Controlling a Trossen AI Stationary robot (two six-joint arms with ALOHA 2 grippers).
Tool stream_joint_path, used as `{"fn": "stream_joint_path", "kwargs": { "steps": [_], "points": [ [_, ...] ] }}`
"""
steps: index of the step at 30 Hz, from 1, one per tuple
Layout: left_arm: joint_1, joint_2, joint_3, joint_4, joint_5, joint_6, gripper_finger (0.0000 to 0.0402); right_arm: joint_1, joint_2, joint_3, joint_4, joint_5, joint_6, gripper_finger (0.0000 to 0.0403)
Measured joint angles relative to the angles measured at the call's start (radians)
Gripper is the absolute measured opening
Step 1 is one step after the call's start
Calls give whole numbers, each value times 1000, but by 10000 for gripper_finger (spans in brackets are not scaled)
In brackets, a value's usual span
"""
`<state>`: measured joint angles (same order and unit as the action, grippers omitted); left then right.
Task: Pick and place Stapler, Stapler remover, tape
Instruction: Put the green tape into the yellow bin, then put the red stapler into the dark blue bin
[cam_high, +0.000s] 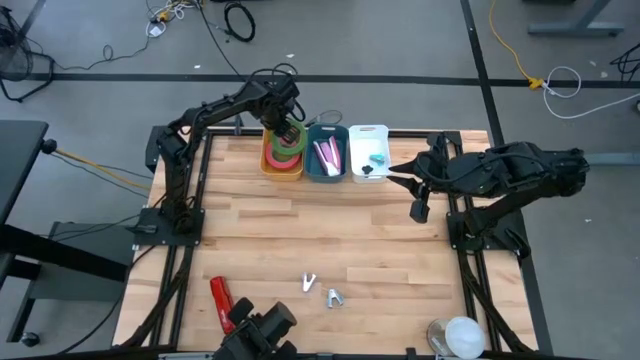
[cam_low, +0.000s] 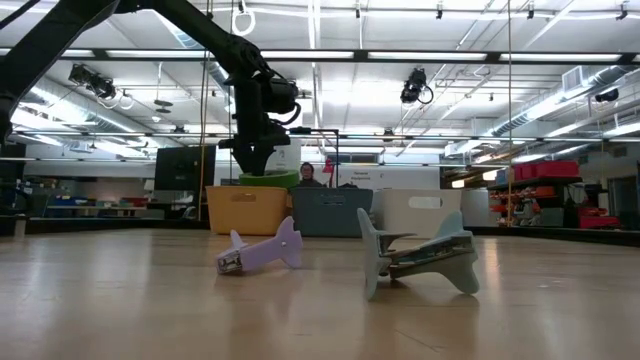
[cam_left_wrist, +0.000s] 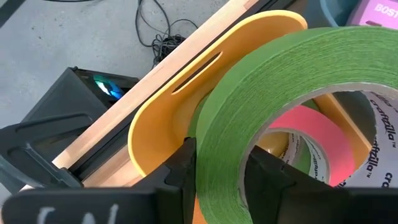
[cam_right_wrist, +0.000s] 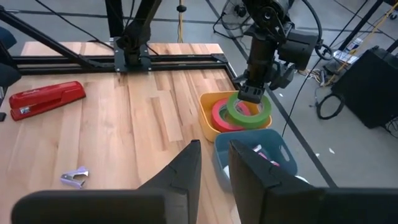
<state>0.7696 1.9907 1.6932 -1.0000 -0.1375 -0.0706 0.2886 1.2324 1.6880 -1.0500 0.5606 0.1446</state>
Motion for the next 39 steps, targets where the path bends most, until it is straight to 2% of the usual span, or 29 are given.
{"fn": "stream_joint_path", "kwargs": {
  "steps": [6, 15, 19, 26, 34, 39],
  "points": [
    [0, 0, 0, -38, -53, -10, 144, 0, 0, 0, 0, 0, -4, 81],
    [2, -1, 0, -39, -57, -30, 189, 0, 0, 0, -2, 0, -27, 81],
    [1, -1, 0, -39, -53, -31, 194, 0, 0, 0, -14, 0, -28, 81],
    [-22, -1, 64, -71, 27, -30, 194, 0, 0, 0, -16, 0, -41, 81],
    [-125, -2, 159, -127, 30, -14, 194, 0, -1, 0, -18, 0, -44, 81],
    [-202, -15, 175, -132, 34, -14, 195, 0, -16, 0, -34, -10, -4, 81]
  ]
}}
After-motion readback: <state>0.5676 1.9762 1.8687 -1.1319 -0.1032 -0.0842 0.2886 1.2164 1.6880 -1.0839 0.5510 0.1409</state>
